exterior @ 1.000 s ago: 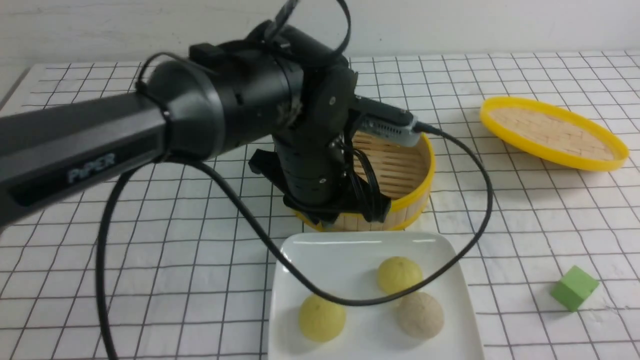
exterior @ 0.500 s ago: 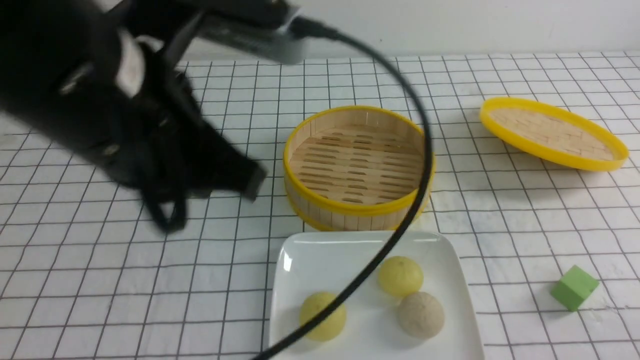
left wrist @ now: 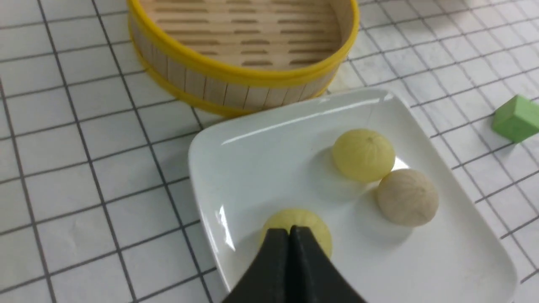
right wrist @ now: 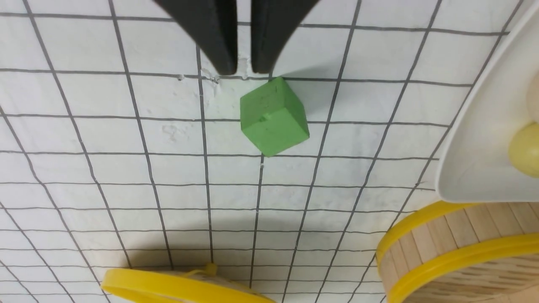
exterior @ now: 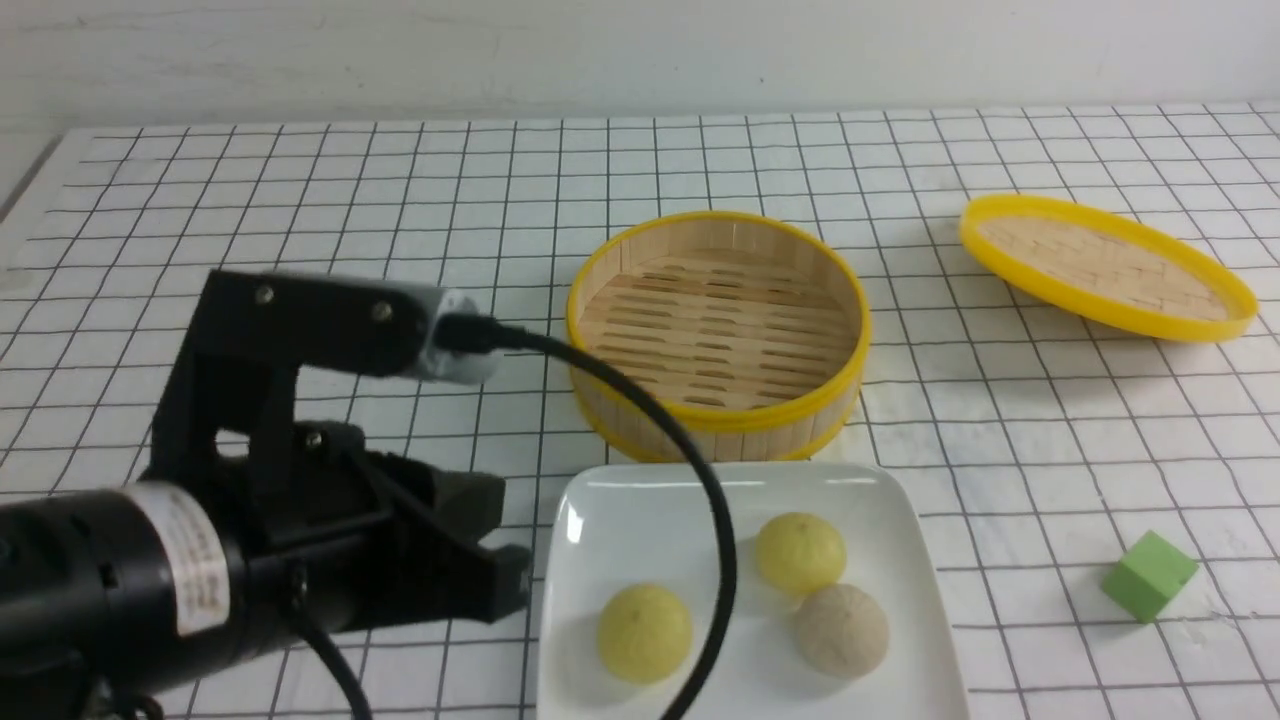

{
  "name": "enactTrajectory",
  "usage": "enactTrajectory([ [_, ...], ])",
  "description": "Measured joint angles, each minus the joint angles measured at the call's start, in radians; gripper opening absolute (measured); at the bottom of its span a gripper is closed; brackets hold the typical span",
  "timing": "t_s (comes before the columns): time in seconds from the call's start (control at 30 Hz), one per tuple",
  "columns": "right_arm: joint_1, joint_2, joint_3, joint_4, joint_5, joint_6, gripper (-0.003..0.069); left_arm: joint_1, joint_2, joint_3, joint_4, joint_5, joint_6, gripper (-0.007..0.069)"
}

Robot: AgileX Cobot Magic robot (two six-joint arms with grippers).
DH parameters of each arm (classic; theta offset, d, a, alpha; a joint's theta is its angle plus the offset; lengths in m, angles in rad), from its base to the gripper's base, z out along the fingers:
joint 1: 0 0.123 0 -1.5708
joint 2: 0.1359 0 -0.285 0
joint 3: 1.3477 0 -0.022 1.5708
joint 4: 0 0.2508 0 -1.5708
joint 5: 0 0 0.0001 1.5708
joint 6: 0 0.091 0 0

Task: Put the steamed buns into the plate on the white-black tablecloth.

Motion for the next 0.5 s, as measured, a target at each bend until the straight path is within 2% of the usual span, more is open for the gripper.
enactTrajectory([
  [0.3, 0.000, 0.000, 0.000, 0.000, 0.000, -0.001, 0.0089, 0.000, 0.009, 0.025, 0.023, 0.014, 0.000, 0.0013],
  [0.37, 0.000, 0.000, 0.000, 0.000, 0.000, -0.001, 0.0092, 0.030, -0.026, 0.073, 0.028, -0.015, 0.001, 0.0016],
  [0.5, 0.000, 0.000, -0.001, 0.000, 0.000, -0.001, 0.0098, 0.180, -0.183, 0.216, -0.003, -0.113, 0.001, 0.0019],
])
